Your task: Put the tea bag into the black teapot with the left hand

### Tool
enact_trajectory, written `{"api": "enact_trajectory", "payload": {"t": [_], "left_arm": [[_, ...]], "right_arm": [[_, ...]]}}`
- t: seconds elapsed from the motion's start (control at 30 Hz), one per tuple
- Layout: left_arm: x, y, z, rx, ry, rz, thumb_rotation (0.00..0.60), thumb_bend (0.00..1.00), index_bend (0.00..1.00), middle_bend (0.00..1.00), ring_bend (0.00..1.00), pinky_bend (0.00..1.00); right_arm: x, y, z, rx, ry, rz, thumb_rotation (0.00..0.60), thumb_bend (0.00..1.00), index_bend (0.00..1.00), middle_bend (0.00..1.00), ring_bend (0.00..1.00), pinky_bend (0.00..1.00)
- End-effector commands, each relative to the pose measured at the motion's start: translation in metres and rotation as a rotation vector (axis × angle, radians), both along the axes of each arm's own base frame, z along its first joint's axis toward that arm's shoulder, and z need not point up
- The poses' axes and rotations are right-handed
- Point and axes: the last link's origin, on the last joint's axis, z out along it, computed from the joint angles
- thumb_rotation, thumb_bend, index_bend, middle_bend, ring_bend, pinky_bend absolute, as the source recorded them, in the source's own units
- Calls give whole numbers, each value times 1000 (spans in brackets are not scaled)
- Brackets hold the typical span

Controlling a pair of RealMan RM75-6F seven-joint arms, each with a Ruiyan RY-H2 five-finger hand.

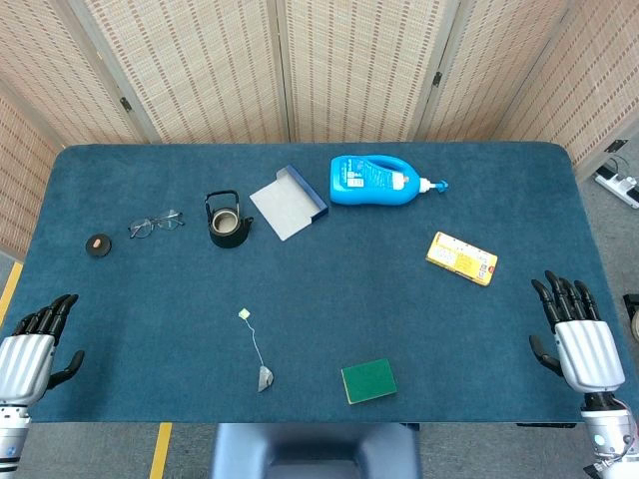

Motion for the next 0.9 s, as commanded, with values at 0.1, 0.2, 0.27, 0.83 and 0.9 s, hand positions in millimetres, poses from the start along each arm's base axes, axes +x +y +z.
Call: {"api": "enact_trajectory", "payload": {"t": [0.1,0.2,0.27,0.83,0.9], "left_arm": [[1,0,-2,-9,2,-11,600,390,38,132,205,252],[2,0,-4,-30,-6,-17,600,390,35,132,205,253],[5,1,-4,-43,-21,-31,600,390,32,132,205,258],[57,93,-75,-359,-155,-406,600,389,375,891,845,964],[68,100,-87,-356,-147,-453,600,389,440,925,875,991]], "right_arm": [[3,3,-3,17,9,13,600,398,0,0,0,0],[5,7,-4,14,16,28,600,398,0,0,0,0],[6,10,-3,6,16,37,600,398,0,0,0,0],[17,67,25,-78,-73,244,600,398,0,0,0,0],[16,70,26,-75,-73,255,600,398,0,0,0,0]]}}
